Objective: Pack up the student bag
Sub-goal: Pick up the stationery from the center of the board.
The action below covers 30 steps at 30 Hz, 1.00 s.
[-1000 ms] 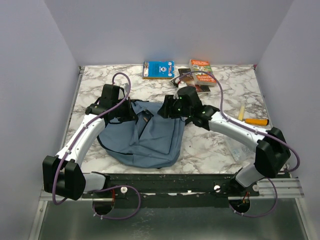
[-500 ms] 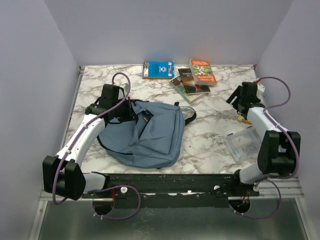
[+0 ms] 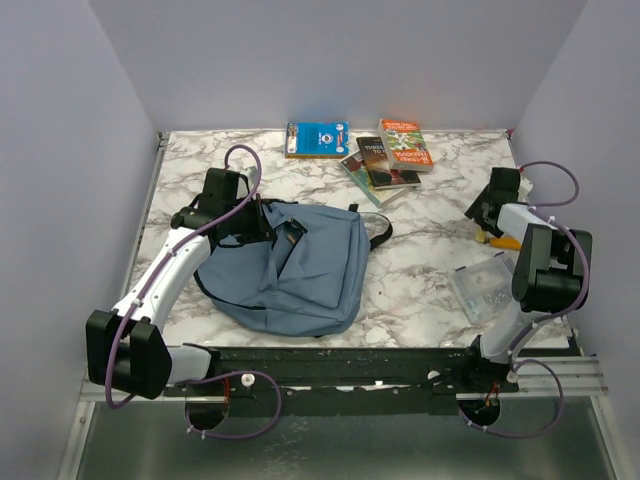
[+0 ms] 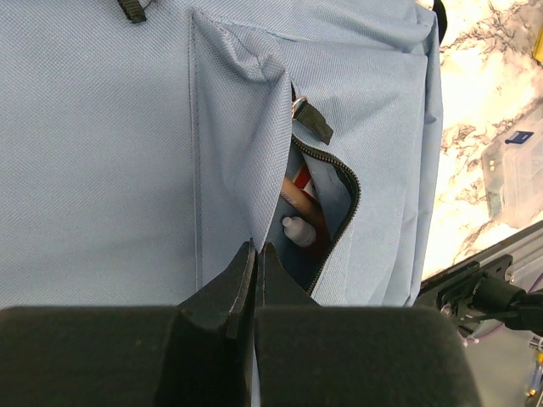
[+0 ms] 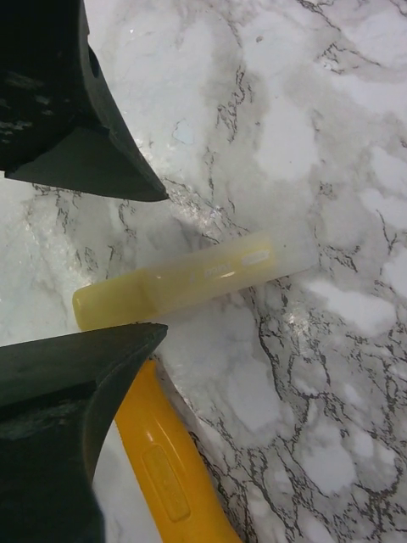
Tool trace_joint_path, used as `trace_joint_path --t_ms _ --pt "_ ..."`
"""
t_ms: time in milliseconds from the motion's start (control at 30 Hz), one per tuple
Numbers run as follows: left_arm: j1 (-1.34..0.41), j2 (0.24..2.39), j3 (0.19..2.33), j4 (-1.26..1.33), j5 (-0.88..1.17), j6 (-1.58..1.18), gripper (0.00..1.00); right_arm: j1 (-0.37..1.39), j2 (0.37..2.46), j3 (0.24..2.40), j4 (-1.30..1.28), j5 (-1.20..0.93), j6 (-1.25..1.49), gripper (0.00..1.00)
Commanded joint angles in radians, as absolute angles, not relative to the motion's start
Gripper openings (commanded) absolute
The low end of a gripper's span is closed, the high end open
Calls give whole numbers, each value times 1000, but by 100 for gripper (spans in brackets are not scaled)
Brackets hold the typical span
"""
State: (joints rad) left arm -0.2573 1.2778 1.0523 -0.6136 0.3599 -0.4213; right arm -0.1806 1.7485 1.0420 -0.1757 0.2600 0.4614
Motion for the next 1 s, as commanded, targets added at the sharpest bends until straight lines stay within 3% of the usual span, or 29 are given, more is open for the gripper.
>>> trace_joint_path --t_ms 0,200,567,700,967 --pt "-258 1291 1057 -573 401 -426 0 -197 1793 1048 -164 245 441 60" --pt "-258 1289 1056 -574 387 -423 0 -201 1832 1071 -174 239 437 53" --pt "-258 1278 1057 -575 388 -422 0 -201 1815 1063 -170 196 431 15" --pt "-257 1278 1057 -575 388 -422 0 -198 1729 1024 -126 -61 450 7" --pt "-258 1277 1059 -575 384 -423 0 -97 1559 958 -24 -449 611 3"
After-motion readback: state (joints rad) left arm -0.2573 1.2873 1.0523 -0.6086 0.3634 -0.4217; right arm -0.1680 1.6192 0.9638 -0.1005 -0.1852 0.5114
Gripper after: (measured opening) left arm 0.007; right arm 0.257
